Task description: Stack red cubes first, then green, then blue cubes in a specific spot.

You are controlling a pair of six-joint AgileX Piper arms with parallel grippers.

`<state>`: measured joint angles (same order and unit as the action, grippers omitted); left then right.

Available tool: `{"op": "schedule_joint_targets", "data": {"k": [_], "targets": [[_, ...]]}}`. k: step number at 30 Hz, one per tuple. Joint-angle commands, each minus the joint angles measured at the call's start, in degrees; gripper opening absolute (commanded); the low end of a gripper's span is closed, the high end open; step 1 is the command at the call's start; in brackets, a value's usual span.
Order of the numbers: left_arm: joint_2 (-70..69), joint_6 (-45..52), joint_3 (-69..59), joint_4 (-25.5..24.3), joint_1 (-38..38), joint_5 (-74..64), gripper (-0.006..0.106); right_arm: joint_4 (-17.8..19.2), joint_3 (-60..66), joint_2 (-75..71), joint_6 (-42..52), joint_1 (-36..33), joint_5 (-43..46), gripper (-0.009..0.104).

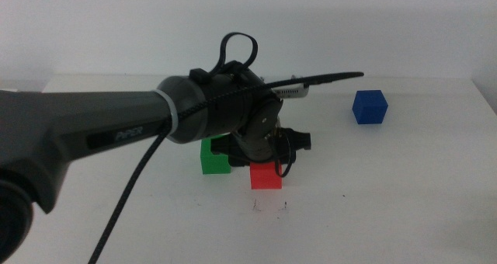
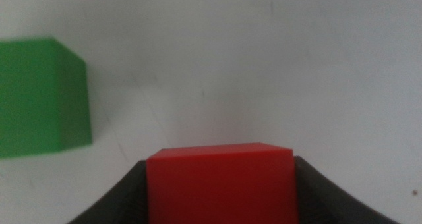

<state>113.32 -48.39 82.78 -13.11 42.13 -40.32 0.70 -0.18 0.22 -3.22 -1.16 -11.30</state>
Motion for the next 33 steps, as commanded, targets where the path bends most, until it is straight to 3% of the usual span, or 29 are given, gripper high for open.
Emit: {"op": "schedule_joint_targets", "data": {"k": [1,16,22,25,26,27,31,33], "targets": [[0.17,0.52,-0.39,1.69,0.17,0.86,0.005,0.19,0.18,-0.22,0.17,0.23,0.77,0.093],[1.14,2.31,-4.81,3.64,0.71,7.12,0.005,0.19,0.18,-0.22,0.17,0.23,0.77,0.093],[1.28,3.83,-4.81,4.23,0.71,6.72,0.014,0.19,0.18,-0.22,0.17,0.23,0.77,0.093],[1.28,3.83,-4.81,4.23,0.71,6.51,0.023,0.19,0.18,-0.22,0.17,0.23,0.77,0.093],[1.28,3.83,-4.81,4.37,0.71,6.27,0.042,0.19,0.18,-0.22,0.17,0.23,0.77,0.093],[1.28,3.83,-4.81,4.37,0.71,6.27,0.068,0.19,0.18,-0.22,0.17,0.23,0.77,0.093],[0.22,3.97,-4.81,3.89,0.71,5.78,0.091,0.19,0.18,-0.22,0.17,0.23,0.77,0.093],[-1.80,4.85,-4.81,3.49,0.71,5.62,0.094,0.19,0.18,-0.22,0.17,0.23,0.77,0.093]]}}
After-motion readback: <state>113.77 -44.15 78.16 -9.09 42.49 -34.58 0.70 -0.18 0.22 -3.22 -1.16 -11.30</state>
